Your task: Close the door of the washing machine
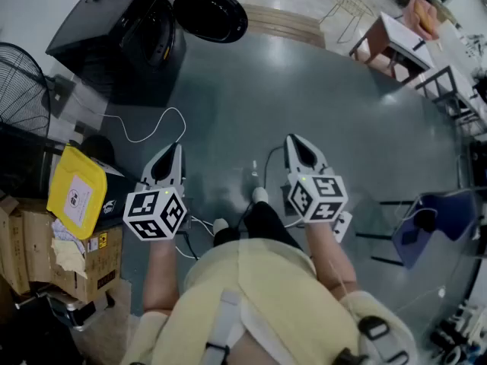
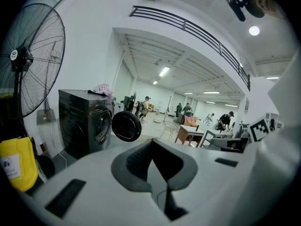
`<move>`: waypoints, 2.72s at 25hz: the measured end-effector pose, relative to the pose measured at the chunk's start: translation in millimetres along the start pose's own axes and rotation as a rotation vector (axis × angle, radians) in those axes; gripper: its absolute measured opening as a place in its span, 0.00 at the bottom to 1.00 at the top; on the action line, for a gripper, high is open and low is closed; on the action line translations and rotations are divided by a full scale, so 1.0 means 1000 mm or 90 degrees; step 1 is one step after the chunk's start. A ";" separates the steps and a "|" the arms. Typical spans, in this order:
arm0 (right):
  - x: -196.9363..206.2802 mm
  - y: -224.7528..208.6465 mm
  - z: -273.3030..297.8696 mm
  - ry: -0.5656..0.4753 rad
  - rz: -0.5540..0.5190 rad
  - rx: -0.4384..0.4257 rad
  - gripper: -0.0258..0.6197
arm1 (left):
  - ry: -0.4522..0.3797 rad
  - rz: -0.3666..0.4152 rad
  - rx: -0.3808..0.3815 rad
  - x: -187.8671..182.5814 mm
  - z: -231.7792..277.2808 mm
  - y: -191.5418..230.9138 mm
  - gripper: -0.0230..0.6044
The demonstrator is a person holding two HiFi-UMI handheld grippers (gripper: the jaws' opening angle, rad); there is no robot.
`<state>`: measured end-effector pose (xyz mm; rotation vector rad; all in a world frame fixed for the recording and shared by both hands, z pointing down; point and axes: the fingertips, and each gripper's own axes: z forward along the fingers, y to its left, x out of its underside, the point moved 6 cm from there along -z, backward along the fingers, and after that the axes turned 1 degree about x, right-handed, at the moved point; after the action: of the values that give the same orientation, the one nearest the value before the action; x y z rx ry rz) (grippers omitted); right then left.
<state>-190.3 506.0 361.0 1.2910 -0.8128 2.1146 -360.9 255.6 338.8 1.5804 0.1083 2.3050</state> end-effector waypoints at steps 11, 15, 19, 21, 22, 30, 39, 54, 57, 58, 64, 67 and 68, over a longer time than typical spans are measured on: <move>-0.008 -0.038 0.023 0.014 0.006 -0.018 0.05 | 0.004 -0.013 -0.026 -0.002 0.031 -0.018 0.04; -0.018 -0.053 0.036 0.011 0.010 -0.029 0.05 | -0.006 -0.014 -0.031 -0.008 0.044 -0.024 0.04; -0.029 -0.068 0.053 0.000 0.014 -0.056 0.05 | -0.025 -0.023 -0.040 -0.015 0.060 -0.030 0.04; -0.033 -0.076 0.061 0.002 0.010 -0.067 0.05 | -0.029 -0.023 -0.047 -0.016 0.069 -0.036 0.04; -0.035 -0.080 0.065 0.005 0.008 -0.073 0.05 | -0.030 -0.024 -0.050 -0.016 0.073 -0.039 0.04; -0.039 -0.095 0.099 0.043 0.021 -0.136 0.05 | -0.033 -0.061 -0.072 -0.020 0.093 -0.055 0.04; -0.041 -0.081 0.146 0.066 0.021 -0.169 0.05 | -0.020 -0.054 -0.108 -0.027 0.110 -0.021 0.04; -0.075 -0.012 0.262 0.081 -0.027 -0.192 0.05 | -0.010 -0.085 -0.083 -0.066 0.168 0.094 0.04; -0.076 0.002 0.280 0.084 -0.027 -0.195 0.05 | -0.013 -0.089 -0.077 -0.072 0.173 0.115 0.04; -0.077 0.006 0.287 0.086 -0.025 -0.197 0.05 | -0.015 -0.087 -0.076 -0.074 0.175 0.123 0.04; -0.086 0.024 0.321 0.107 -0.043 -0.222 0.14 | -0.017 -0.105 -0.101 -0.074 0.183 0.157 0.04; -0.092 0.014 0.345 0.103 -0.045 -0.213 0.15 | -0.014 -0.109 -0.117 -0.075 0.195 0.162 0.04; -0.094 0.012 0.357 0.103 -0.047 -0.213 0.16 | -0.015 -0.105 -0.124 -0.077 0.201 0.165 0.04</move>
<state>49.5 228.5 402.4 0.9481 -0.9823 1.8963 -191.2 50.0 388.0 1.4449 0.0083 2.1016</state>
